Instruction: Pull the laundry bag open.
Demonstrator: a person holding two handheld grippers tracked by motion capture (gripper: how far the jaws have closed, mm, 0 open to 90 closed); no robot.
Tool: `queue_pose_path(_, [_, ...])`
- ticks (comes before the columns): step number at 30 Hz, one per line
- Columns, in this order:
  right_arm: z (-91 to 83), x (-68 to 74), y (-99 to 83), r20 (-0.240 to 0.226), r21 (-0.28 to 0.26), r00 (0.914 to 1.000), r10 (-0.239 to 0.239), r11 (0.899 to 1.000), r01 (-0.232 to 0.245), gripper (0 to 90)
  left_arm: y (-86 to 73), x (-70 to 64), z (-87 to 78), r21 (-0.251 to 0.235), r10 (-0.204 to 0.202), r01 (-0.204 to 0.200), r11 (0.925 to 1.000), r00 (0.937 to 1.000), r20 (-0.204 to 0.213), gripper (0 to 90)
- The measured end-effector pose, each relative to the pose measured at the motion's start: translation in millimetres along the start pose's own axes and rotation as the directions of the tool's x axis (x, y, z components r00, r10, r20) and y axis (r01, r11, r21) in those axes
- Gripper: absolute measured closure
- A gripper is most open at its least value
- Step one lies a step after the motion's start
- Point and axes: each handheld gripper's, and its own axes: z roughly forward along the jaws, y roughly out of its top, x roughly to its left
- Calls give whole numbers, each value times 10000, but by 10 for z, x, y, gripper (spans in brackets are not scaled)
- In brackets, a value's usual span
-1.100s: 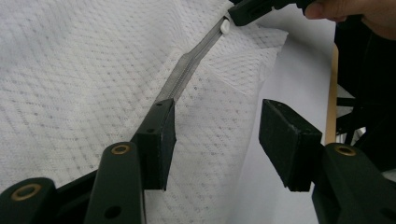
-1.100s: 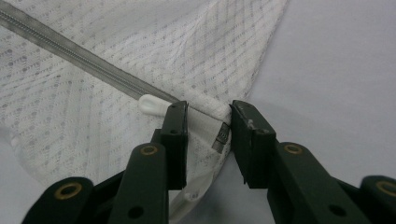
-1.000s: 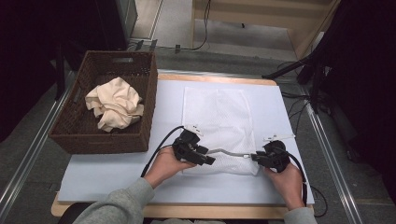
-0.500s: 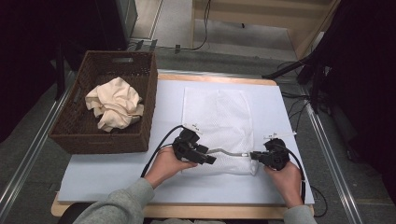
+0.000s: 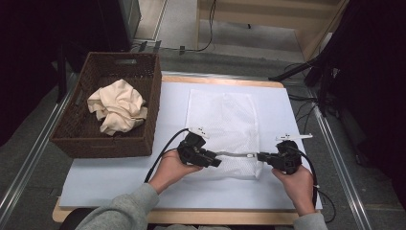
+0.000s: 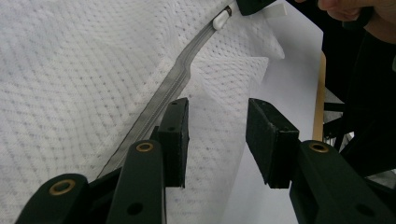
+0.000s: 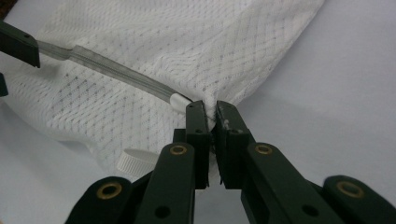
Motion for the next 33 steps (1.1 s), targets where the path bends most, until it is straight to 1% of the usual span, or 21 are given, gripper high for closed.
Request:
queue_pose_path(5, [-23, 60, 13, -254, -59, 9996, -92, 9999, 90, 859, 39, -40, 21, -21, 205, -205, 9998, 9998, 35, 621])
queue_pose_path(7, [-33, 88, 20, -382, -122, 9992, -149, 9998, 144, 859, 56, -56, 33, -120, 295, -295, 9995, 9996, 50, 620])
queue_pose_path(10, [-42, 129, 33, -575, -203, 9980, -272, 9995, 260, 859, 70, -62, 49, -173, 330, -329, 9993, 9994, 46, 616])
queue_pose_path(12, [-43, 166, 42, -730, -278, 9966, -372, 9990, 353, 858, 76, -63, 65, -254, 279, -277, 9993, 9996, 95, 615])
queue_pose_path(16, [-35, 254, 59, -938, -423, 9941, -543, 9978, 506, 858, 87, -79, 96, -205, 438, -436, 9988, 9990, 96, 617])
queue_pose_path(19, [-27, 306, 73, -1073, -497, 9923, -625, 9971, 574, 858, 83, -85, 110, -224, 454, -452, 9987, 9989, 102, 613])
queue_pose_path(23, [6, 380, 82, -1164, -422, 9899, -814, 9961, 770, 858, 80, -86, 121, -279, 482, -480, 9985, 9988, 75, 590])
queue_pose_path(26, [31, 423, 86, -1204, -373, 9884, -923, 9954, 884, 858, 73, -87, 137, -189, 512, -512, 9985, 9987, -5, 580])
queue_pose_path(28, [41, 435, 88, -1229, -382, 9878, -961, 9950, 920, 858, 68, -87, 148, -103, 566, -566, 9983, 9984, -41, 580])
queue_pose_path(30, [46, 445, 88, -1275, -366, 9874, -941, 9953, 901, 859, 65, -89, 162, -95, 602, -603, 9981, 9982, -84, 578])
queue_pose_path(33, [54, 462, 89, -1362, -359, 9852, -1039, 9944, 998, 858, 62, -90, 193, -117, 657, -658, 9978, 9978, -95, 579])
